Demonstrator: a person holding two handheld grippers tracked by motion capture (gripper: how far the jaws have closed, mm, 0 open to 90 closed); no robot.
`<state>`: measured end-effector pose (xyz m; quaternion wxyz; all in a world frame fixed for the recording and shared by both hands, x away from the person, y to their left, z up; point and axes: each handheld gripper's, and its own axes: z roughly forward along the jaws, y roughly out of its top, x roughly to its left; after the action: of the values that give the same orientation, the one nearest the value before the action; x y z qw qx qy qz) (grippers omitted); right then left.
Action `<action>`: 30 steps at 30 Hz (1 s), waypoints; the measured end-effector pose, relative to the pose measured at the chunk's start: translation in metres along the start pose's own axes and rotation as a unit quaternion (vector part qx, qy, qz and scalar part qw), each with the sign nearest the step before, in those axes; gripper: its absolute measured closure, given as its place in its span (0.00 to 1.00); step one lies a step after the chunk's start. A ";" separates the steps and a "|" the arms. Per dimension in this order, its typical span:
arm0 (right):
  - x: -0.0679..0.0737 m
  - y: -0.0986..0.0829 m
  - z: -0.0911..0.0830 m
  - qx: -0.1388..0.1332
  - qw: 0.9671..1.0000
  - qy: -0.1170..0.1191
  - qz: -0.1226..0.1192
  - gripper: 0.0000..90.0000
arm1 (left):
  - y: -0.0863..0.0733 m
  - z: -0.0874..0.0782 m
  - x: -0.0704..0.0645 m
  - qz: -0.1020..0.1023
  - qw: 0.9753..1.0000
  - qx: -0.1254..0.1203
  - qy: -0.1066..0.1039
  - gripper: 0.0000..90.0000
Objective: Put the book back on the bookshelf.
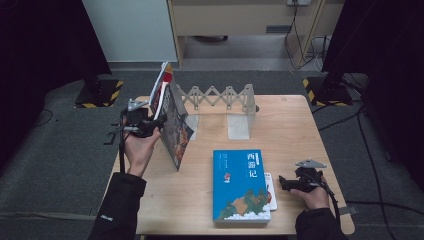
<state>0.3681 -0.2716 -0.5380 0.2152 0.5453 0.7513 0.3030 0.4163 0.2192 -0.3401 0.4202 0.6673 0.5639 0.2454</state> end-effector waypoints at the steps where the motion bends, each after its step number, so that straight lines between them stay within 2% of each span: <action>1: 0.000 0.000 0.000 -0.001 1.000 -0.001 0.000 0.00 | -0.001 0.003 0.001 -0.001 1.000 0.004 0.002 0.84; 3: 0.000 0.000 0.000 -0.001 1.000 0.000 -0.001 0.00 | -0.001 0.002 0.002 -0.004 1.000 0.005 0.005 0.90; 6: 0.000 0.000 0.000 -0.001 1.000 0.000 -0.001 0.00 | 0.000 0.002 0.002 -0.005 1.000 0.003 0.004 0.91; 11: 0.000 0.000 0.000 -0.001 1.000 0.000 -0.001 0.00 | 0.002 -0.002 0.000 -0.006 1.000 -0.018 -0.006 0.91; 12: 0.000 0.000 0.000 -0.001 1.000 0.000 -0.001 0.00 | 0.006 -0.004 -0.003 -0.013 1.000 -0.022 -0.018 0.91; 17: 0.000 0.000 0.000 -0.001 1.000 0.000 -0.001 0.00 | 0.019 -0.005 -0.014 -0.008 0.999 -0.040 -0.023 0.91; 20: 0.000 0.000 0.000 -0.001 1.000 0.000 -0.001 0.00 | 0.024 -0.005 -0.017 -0.007 0.999 -0.048 -0.022 0.91; 22: 0.000 0.000 0.000 -0.002 1.000 0.000 -0.002 0.00 | 0.034 -0.004 -0.020 -0.012 0.998 -0.059 -0.020 0.91; 24: 0.000 0.000 0.000 -0.001 1.000 0.001 -0.002 0.00 | 0.042 -0.001 -0.021 -0.019 0.997 -0.070 -0.018 0.91; 30: -0.001 0.000 0.000 -0.001 1.000 0.002 -0.004 0.00 | 0.055 0.007 -0.021 -0.026 0.996 -0.088 -0.013 0.91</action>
<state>0.3690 -0.2721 -0.5381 0.2158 0.5414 0.7536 0.3040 0.4467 0.1967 -0.2943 0.4910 0.6161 0.5516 0.2741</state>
